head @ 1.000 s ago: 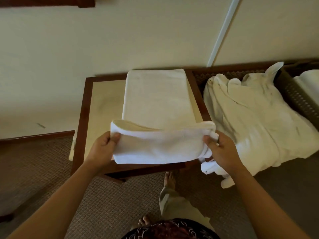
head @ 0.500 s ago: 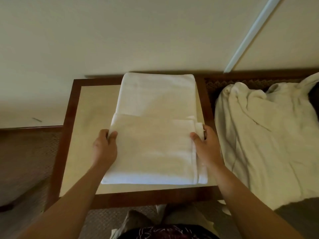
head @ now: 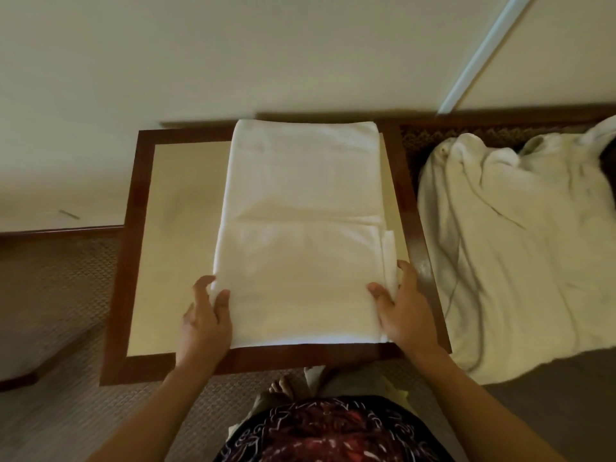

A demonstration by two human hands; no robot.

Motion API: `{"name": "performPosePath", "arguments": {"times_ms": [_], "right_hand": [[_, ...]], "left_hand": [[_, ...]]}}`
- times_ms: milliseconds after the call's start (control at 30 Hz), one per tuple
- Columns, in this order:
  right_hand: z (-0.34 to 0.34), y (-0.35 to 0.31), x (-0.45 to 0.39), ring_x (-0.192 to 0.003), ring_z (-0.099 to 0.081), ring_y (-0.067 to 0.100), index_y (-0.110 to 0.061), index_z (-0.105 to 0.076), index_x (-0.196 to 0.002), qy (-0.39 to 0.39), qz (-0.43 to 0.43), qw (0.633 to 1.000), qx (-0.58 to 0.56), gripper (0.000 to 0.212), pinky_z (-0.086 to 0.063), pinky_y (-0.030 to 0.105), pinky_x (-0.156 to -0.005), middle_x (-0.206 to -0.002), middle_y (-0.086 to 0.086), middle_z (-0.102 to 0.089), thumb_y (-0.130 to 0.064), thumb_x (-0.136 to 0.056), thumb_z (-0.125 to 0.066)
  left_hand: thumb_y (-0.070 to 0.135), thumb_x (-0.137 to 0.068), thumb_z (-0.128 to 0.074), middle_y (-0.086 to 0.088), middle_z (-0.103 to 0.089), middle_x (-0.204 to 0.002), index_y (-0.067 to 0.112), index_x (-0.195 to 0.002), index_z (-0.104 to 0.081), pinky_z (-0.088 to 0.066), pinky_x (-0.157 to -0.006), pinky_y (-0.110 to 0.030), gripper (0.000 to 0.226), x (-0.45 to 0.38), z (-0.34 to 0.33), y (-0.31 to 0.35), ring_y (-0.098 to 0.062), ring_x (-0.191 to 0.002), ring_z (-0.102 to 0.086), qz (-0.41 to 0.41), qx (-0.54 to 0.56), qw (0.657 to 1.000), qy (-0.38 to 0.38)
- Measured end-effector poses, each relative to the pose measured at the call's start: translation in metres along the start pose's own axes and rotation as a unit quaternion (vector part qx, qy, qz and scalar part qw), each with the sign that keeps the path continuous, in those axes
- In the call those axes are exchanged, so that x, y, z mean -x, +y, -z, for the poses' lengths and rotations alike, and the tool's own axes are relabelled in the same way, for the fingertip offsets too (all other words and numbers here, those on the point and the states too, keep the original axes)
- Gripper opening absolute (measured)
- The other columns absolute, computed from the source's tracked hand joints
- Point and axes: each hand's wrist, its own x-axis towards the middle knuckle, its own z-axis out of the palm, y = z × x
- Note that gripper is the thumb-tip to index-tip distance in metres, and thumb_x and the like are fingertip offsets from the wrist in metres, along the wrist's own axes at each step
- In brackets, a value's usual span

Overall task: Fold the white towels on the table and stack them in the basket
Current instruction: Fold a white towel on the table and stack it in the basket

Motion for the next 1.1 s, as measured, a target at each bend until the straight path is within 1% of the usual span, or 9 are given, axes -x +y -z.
{"name": "performPosePath", "arguments": {"times_ms": [133, 233, 333, 467, 567, 800, 867, 967, 1100], "right_hand": [[0.002, -0.001, 0.016, -0.125, -0.057, 0.04, -0.022, -0.019, -0.153, 0.036, -0.028, 0.999, 0.009, 0.086, -0.049, 0.055, -0.101, -0.142, 0.016, -0.055, -0.062, -0.091, -0.063], [-0.004, -0.023, 0.026, -0.144, -0.036, 0.039, -0.021, -0.02, -0.159, 0.134, 0.1, 0.975, 0.149, 0.075, -0.034, 0.062, -0.112, -0.158, 0.016, -0.037, -0.058, -0.1, -0.047], [-0.034, -0.064, 0.023, -0.158, 0.004, 0.029, -0.032, 0.0, -0.163, -0.005, 0.242, 0.943, 0.228, 0.065, -0.007, 0.059, -0.124, -0.172, 0.001, 0.005, -0.056, -0.105, -0.014], [-0.06, -0.071, 0.006, -0.151, 0.032, 0.021, -0.039, 0.019, -0.158, -0.102, 0.264, 0.91, 0.303, 0.063, 0.009, 0.06, -0.123, -0.164, -0.01, 0.033, -0.062, -0.102, 0.002], [-0.041, -0.046, -0.01, -0.152, 0.031, 0.023, -0.041, 0.021, -0.157, -0.067, 0.225, 0.918, 0.318, 0.064, 0.011, 0.063, -0.121, -0.164, -0.012, 0.034, -0.067, -0.102, 0.002], [-0.005, -0.004, 0.005, -0.155, 0.018, 0.034, -0.029, 0.011, -0.162, 0.017, 0.028, 0.948, 0.315, 0.068, 0.003, 0.071, -0.119, -0.169, -0.005, 0.023, -0.06, -0.102, 0.001], [-0.007, 0.006, 0.03, -0.156, 0.019, 0.029, -0.031, 0.005, -0.163, 0.031, 0.106, 0.951, 0.289, 0.071, 0.005, 0.066, -0.121, -0.169, -0.004, 0.024, -0.065, -0.101, -0.002], [-0.028, 0.031, 0.083, -0.157, 0.018, 0.019, -0.039, -0.005, -0.163, -0.026, 0.232, 0.933, 0.274, 0.082, 0.004, 0.062, -0.121, -0.17, -0.011, 0.016, -0.082, -0.093, -0.016], [-0.046, 0.051, 0.102, -0.157, -0.012, 0.026, -0.034, -0.023, -0.161, 0.01, 0.22, 0.935, 0.28, 0.097, -0.021, 0.062, -0.114, -0.171, -0.007, -0.013, -0.063, -0.082, -0.072]], "left_hand": [[0.025, -0.104, -0.05, -0.019, -0.058, -0.121, 0.023, -0.138, -0.033, -0.051, -0.076, -0.046, 0.038, 0.012, 0.005, 0.0, -0.034, -0.096, -0.059, 0.023, -0.056, 0.998, 0.025], [0.009, -0.091, -0.06, -0.014, -0.041, -0.147, 0.017, -0.142, -0.038, -0.041, -0.105, -0.054, 0.056, 0.012, -0.001, 0.021, -0.034, -0.127, -0.047, -0.11, -0.139, 0.98, 0.086], [0.021, -0.099, -0.049, -0.005, -0.025, -0.166, 0.024, -0.153, -0.035, -0.022, -0.122, -0.052, 0.056, -0.002, -0.029, 0.055, -0.026, -0.153, -0.023, -0.261, -0.18, 0.948, -0.02], [0.056, -0.104, -0.015, 0.008, 0.016, -0.17, 0.038, -0.162, 0.0, 0.007, -0.125, -0.052, 0.063, -0.034, -0.051, 0.039, -0.02, -0.157, 0.016, -0.274, -0.33, 0.893, -0.136], [0.066, -0.099, 0.0, 0.008, 0.023, -0.168, 0.041, -0.161, 0.008, 0.011, -0.125, -0.051, 0.067, -0.046, -0.034, 0.006, -0.019, -0.155, 0.021, -0.237, -0.336, 0.905, -0.108], [0.055, -0.105, -0.006, 0.002, 0.022, -0.169, 0.031, -0.163, 0.008, 0.009, -0.122, -0.064, 0.065, -0.031, 0.009, -0.021, -0.034, -0.156, 0.017, -0.098, -0.331, 0.935, -0.082], [0.052, -0.105, -0.011, 0.003, 0.013, -0.171, 0.027, -0.164, -0.006, 0.008, -0.125, -0.056, 0.064, -0.015, 0.02, -0.027, -0.03, -0.157, 0.015, -0.159, -0.284, 0.943, -0.067], [0.073, -0.099, -0.012, 0.007, 0.021, -0.169, 0.029, -0.163, 0.004, 0.01, -0.126, -0.046, 0.079, 0.022, 0.025, -0.045, -0.016, -0.154, 0.025, -0.313, -0.31, 0.885, -0.15], [0.071, -0.087, -0.059, 0.002, 0.022, -0.169, 0.023, -0.162, 0.011, -0.006, -0.126, -0.05, 0.114, 0.037, 0.019, -0.081, -0.02, -0.157, 0.017, -0.336, -0.356, 0.856, -0.166]]}}
